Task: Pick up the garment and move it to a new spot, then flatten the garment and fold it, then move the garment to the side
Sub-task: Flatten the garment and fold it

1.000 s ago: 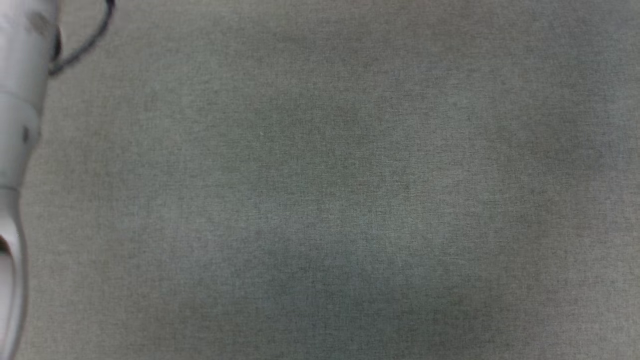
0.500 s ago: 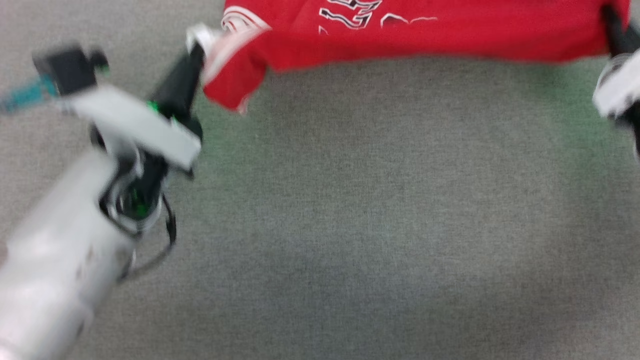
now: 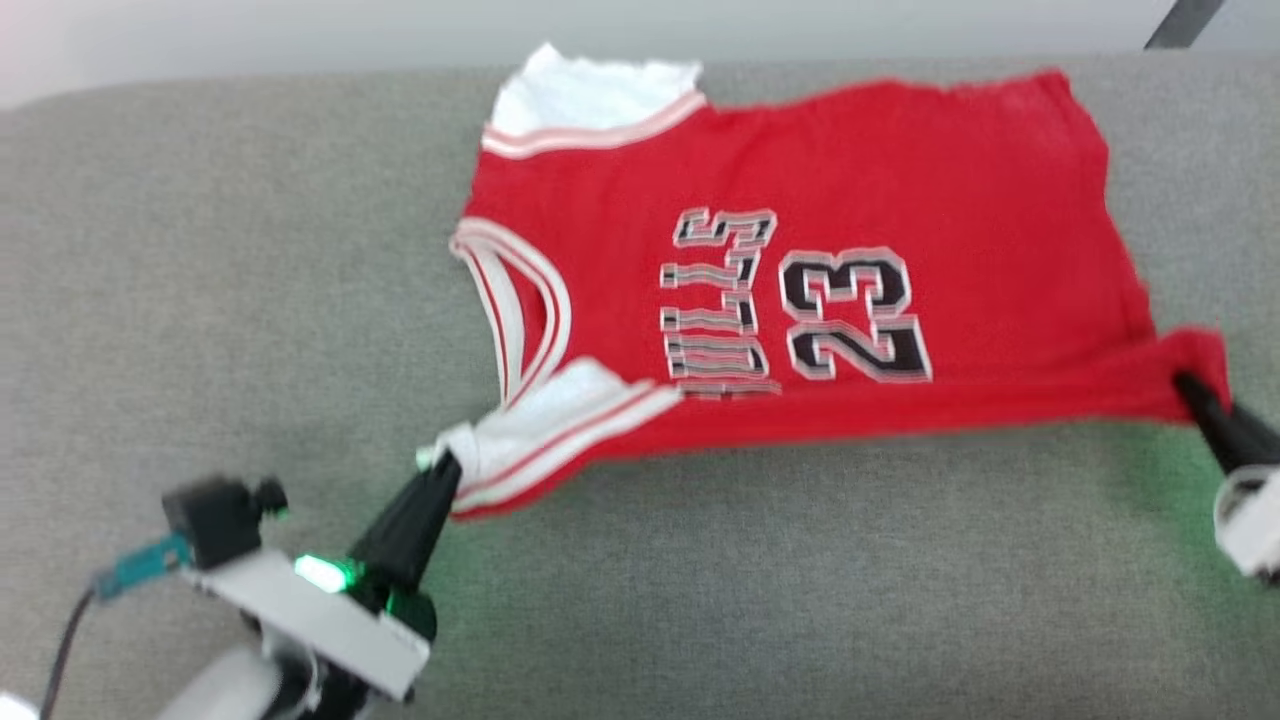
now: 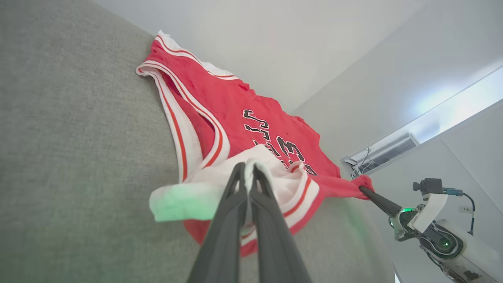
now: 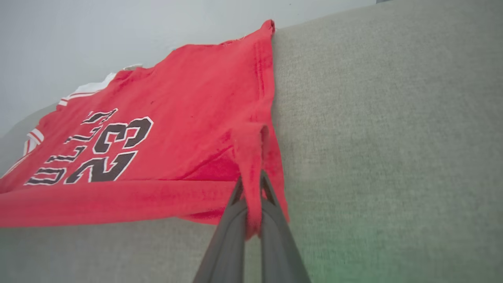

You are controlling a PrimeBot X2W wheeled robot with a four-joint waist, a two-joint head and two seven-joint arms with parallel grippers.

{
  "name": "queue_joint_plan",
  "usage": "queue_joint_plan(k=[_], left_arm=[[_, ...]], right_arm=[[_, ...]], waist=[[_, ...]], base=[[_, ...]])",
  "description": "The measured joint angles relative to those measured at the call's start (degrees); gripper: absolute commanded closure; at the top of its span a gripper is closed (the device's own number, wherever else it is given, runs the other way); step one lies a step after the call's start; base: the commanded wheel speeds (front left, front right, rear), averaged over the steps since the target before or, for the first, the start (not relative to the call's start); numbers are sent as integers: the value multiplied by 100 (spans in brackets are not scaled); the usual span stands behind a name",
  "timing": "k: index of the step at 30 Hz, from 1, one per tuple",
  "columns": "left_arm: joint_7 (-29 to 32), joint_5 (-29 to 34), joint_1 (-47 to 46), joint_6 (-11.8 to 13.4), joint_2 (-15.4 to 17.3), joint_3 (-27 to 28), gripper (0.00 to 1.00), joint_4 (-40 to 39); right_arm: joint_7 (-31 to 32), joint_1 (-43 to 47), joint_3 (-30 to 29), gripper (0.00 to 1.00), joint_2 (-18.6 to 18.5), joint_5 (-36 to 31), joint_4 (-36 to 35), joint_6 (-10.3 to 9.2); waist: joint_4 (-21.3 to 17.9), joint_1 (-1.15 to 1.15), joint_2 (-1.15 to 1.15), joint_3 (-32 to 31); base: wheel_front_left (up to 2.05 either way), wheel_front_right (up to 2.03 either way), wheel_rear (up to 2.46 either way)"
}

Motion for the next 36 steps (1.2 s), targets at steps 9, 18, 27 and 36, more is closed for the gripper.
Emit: queue_joint_plan(k=[9,18,27,36], left_arm=[[-7,563,1337,0,35,414,100,-1028],[57,792,834,0,327,218,100,-1224],[482,36,-891,0,226,-379,100,-497],[207,-280,-1744,0,-191,-839,100,1180]], right_arm=[[392,1760,-993,100,-166,-10,-1344,0],[1059,1942,-2031,100,438,-578,-2117,-1],[1766,833,-2325,100,1025,-1206,-1699,-2],[1701,328,-2275,100,1436,-1547,-876,-2]], waist=[[154,0,0,-237],[157,0,0,-141],[143,0,0,-5],[105,0,0,210]], base=[[0,0,0],[0,0,0],[0,0,0],[0,0,0]])
